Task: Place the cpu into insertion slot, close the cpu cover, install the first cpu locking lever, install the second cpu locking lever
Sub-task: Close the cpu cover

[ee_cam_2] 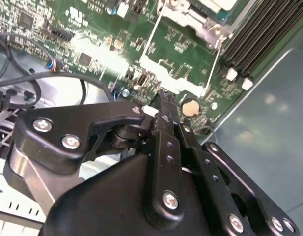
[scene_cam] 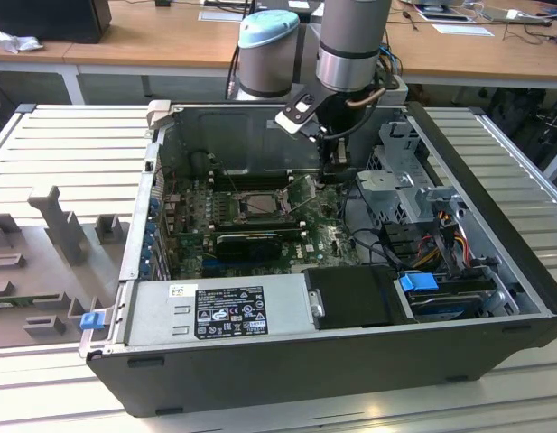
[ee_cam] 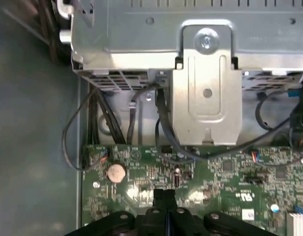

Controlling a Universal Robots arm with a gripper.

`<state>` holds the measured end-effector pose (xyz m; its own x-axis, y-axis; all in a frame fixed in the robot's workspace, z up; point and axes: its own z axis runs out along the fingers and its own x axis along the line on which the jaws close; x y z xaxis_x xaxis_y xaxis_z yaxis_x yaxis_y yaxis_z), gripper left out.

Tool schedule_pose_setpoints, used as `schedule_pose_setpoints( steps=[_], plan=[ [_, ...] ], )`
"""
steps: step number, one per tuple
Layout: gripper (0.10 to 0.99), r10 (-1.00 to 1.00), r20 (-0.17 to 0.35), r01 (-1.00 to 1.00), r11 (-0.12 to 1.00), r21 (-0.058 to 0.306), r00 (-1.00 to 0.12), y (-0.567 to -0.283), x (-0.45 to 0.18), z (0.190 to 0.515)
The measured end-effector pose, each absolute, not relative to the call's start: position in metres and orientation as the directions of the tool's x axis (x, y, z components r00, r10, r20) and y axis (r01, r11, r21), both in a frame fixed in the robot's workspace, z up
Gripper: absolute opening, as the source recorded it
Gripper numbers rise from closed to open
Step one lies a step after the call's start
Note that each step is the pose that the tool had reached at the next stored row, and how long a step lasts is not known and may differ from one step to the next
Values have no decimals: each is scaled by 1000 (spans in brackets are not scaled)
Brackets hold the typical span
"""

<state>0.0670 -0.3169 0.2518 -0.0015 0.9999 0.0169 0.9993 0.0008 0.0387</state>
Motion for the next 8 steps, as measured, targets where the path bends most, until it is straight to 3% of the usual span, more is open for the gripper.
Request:
schedule_pose_setpoints(
  steps=[3, 5, 8],
  plan=[
    [106, 1000, 17, 1000, 1, 28, -2, -317, 69, 246],
    [106, 1000, 18, 1000, 1, -12, -1, -317, 69, 246],
    [106, 1000, 17, 1000, 1, -14, -1, -317, 66, 246]
  ],
)
